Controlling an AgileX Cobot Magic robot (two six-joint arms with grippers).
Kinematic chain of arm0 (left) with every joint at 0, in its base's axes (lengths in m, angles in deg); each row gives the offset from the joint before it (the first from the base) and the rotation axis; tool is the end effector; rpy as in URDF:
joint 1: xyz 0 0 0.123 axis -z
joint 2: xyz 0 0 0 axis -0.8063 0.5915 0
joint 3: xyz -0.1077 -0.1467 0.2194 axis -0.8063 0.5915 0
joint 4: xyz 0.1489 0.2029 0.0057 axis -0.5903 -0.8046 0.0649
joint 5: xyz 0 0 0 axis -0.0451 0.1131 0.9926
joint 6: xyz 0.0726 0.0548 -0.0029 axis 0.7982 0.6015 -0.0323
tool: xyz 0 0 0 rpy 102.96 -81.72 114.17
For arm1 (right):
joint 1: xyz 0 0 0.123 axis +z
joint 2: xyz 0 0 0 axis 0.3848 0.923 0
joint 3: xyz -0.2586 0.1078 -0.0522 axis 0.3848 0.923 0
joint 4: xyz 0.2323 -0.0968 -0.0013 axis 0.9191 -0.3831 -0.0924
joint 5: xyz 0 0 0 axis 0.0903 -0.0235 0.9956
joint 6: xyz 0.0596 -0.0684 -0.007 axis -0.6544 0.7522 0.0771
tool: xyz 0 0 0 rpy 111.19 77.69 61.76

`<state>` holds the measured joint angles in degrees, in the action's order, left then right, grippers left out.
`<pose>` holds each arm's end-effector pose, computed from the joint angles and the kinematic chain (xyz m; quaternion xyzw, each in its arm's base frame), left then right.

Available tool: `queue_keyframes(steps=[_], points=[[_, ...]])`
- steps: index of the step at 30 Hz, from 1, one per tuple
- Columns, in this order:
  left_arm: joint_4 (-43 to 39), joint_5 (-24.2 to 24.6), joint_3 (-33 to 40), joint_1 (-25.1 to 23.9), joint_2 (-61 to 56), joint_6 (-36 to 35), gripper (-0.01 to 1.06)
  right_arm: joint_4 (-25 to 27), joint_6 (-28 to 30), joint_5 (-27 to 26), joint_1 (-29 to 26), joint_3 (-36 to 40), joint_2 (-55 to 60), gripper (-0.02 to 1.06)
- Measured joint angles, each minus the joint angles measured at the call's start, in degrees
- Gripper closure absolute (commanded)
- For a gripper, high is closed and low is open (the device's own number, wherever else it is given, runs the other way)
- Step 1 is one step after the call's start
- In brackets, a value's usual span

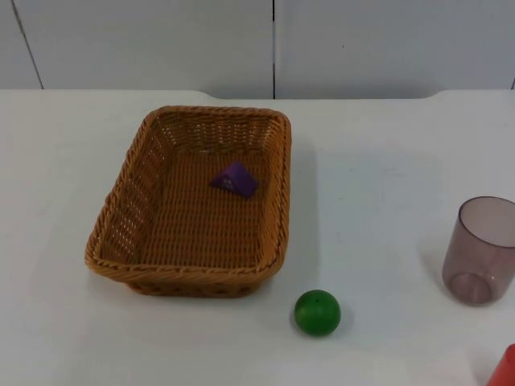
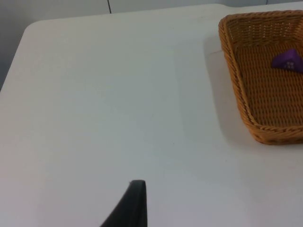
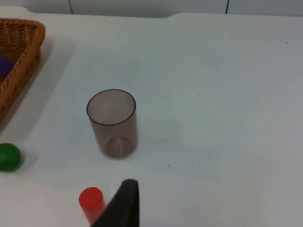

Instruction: Pick up the basket with the left hand and place the triangular block into the basket with the right hand.

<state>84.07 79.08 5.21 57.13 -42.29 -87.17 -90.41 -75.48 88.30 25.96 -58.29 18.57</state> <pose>-0.0053 0.0004 0.2751 0.0368 0.8604 -0.0084 0.5082 -0.0071 -0.0020 0.2803 -0.0243 0.8550 0.0049 0.5180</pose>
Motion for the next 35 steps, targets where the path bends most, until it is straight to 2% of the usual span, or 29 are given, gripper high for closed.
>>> queue_keyframes(steps=[35], points=[[0.0, 0.0, 0.0, -0.6, 0.0, 0.0, 0.0, 0.0, 0.0, 0.0, 0.1, 0.0, 0.0, -0.01]])
